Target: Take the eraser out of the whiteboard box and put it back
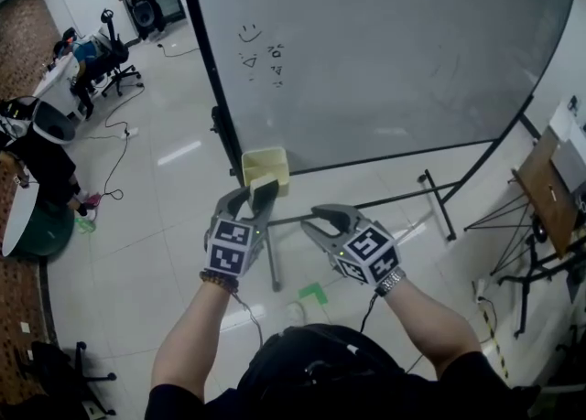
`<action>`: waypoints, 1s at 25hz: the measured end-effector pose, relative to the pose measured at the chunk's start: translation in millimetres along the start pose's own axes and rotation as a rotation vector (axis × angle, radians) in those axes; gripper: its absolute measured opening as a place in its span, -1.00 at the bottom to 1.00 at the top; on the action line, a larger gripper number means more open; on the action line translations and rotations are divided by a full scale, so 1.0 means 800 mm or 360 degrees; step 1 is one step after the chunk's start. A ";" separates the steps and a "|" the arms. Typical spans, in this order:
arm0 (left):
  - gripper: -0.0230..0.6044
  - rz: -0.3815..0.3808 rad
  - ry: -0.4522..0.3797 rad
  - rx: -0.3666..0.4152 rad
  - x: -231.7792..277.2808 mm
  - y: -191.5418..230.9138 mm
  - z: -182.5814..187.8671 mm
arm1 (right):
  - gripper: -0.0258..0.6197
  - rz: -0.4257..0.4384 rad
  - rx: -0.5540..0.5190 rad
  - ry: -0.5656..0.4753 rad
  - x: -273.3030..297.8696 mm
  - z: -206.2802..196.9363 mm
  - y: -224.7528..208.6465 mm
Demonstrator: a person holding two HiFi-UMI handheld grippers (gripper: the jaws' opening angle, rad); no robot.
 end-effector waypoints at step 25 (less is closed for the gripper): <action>-0.32 0.0023 0.0036 0.0389 0.111 0.077 0.057 | -0.41 -0.0102 0.0102 0.0004 0.076 0.034 -0.087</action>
Point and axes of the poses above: the fingertips, and each gripper's own axes: x forward along the fingers, y to its left, z out of its top, the point moved 1 cm from there along -x, backward along the fingers, and after that the axes turned 12 degrees about y, right-handed, at the moved point
